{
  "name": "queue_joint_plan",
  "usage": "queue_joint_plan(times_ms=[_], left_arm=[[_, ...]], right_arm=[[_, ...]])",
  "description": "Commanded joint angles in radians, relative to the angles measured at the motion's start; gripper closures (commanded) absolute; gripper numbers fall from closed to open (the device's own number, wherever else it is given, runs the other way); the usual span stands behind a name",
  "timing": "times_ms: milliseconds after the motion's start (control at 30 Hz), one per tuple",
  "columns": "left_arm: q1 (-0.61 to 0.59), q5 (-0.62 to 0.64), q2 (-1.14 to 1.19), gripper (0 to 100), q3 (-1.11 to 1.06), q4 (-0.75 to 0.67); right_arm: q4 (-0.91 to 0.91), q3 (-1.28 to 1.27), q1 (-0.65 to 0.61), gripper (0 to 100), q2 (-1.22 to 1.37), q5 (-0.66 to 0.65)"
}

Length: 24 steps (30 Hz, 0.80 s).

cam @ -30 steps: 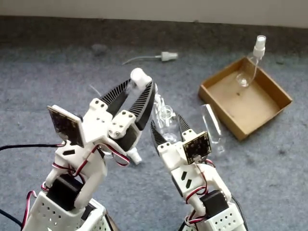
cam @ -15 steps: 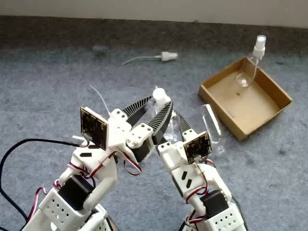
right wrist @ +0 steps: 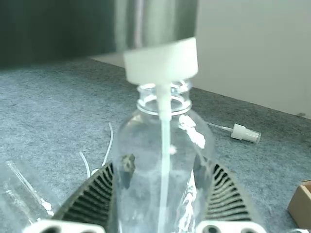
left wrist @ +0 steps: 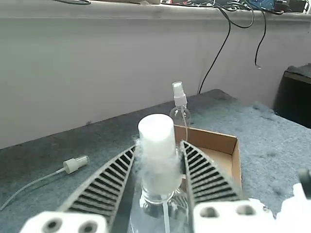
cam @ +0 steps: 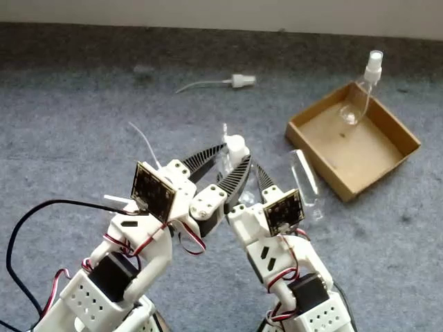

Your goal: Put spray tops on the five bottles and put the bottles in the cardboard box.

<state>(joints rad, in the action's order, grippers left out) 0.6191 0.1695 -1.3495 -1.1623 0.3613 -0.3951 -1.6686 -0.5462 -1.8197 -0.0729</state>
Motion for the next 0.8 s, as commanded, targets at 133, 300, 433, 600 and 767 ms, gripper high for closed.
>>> queue_joint_plan(times_ms=[133, 300, 433, 600, 767], left_arm=[[0.013, -0.011, 0.002, 96, 0.007, -0.023], [-0.021, -0.012, 0.002, 96, 0.008, -0.025], [-0.054, -0.012, 0.002, 96, 0.007, -0.023], [-0.053, -0.011, 0.002, 96, 0.002, -0.020], [-0.053, -0.011, -0.008, 96, -0.053, 0.003]], right_arm=[[-0.002, -0.151, 0.013, 89.6, -0.012, 0.000], [-0.002, -0.151, 0.012, 89.6, -0.016, -0.044], [-0.001, -0.151, 0.005, 89.6, -0.018, -0.163], [0.004, -0.151, 0.012, 89.6, -0.018, -0.169], [0.002, -0.151, 0.012, 89.6, -0.018, -0.167]])
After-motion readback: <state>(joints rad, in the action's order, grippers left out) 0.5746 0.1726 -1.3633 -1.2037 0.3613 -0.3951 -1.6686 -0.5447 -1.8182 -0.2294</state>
